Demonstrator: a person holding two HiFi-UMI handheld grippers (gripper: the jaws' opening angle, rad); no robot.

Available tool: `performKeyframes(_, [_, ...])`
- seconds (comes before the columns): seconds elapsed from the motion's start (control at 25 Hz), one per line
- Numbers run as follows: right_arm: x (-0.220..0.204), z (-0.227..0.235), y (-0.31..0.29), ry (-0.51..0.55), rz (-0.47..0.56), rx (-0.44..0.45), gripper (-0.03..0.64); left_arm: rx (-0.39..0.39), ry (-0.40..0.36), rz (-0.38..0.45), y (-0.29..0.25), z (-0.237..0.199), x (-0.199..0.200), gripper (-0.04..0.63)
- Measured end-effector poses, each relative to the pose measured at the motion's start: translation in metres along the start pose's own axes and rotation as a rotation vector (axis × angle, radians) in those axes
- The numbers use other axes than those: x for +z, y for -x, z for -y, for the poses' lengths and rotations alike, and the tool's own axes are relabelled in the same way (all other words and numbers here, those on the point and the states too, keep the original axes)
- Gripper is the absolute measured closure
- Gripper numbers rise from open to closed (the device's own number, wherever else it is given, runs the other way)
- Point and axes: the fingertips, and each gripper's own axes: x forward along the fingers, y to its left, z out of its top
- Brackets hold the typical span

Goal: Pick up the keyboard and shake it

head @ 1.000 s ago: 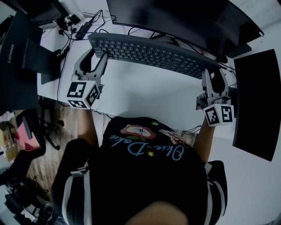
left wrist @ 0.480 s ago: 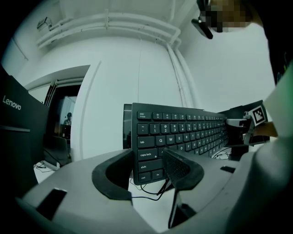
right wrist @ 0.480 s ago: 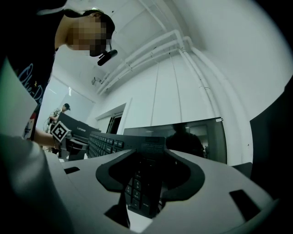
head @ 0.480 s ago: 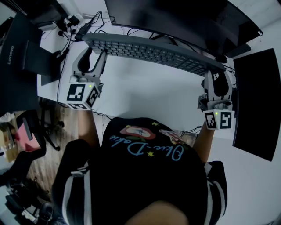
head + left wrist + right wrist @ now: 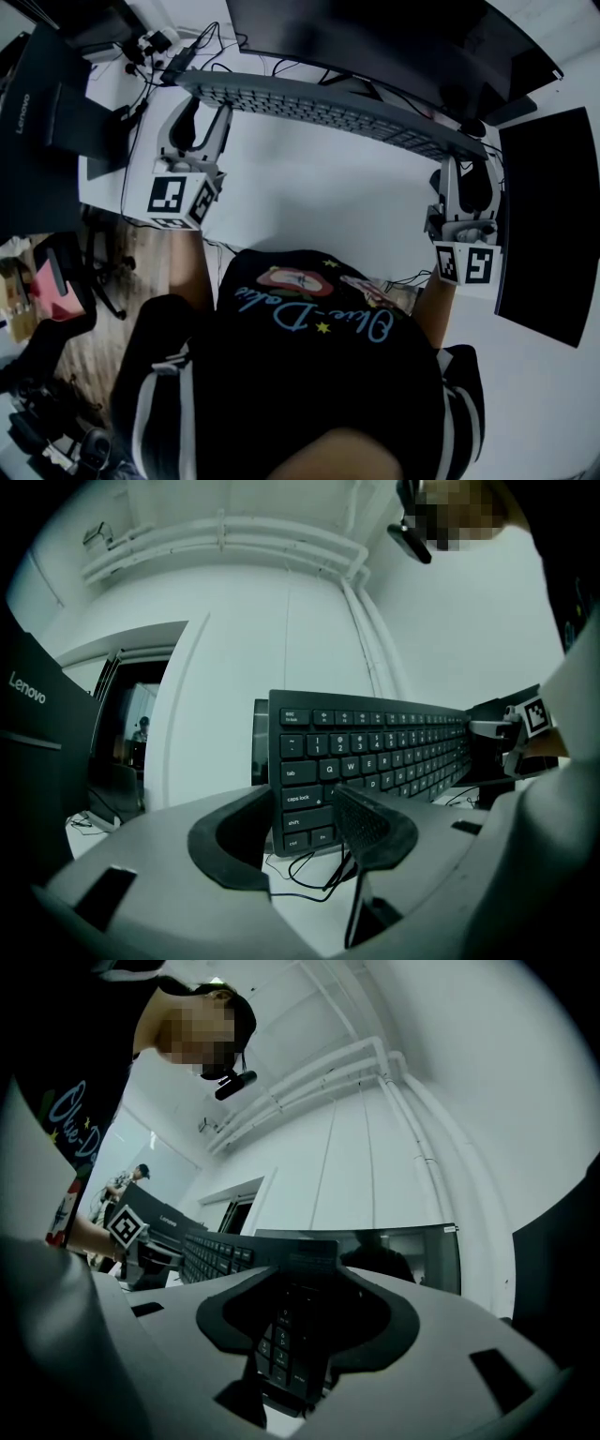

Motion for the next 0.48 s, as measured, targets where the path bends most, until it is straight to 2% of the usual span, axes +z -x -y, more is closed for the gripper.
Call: performKeyframes(0.48, [0.002,-0.0021,0.0011,0.021,0.007,0.002,0.442,0.012,-0.003,-0.004,-0.0012,-0.0002,-0.0018,0.408])
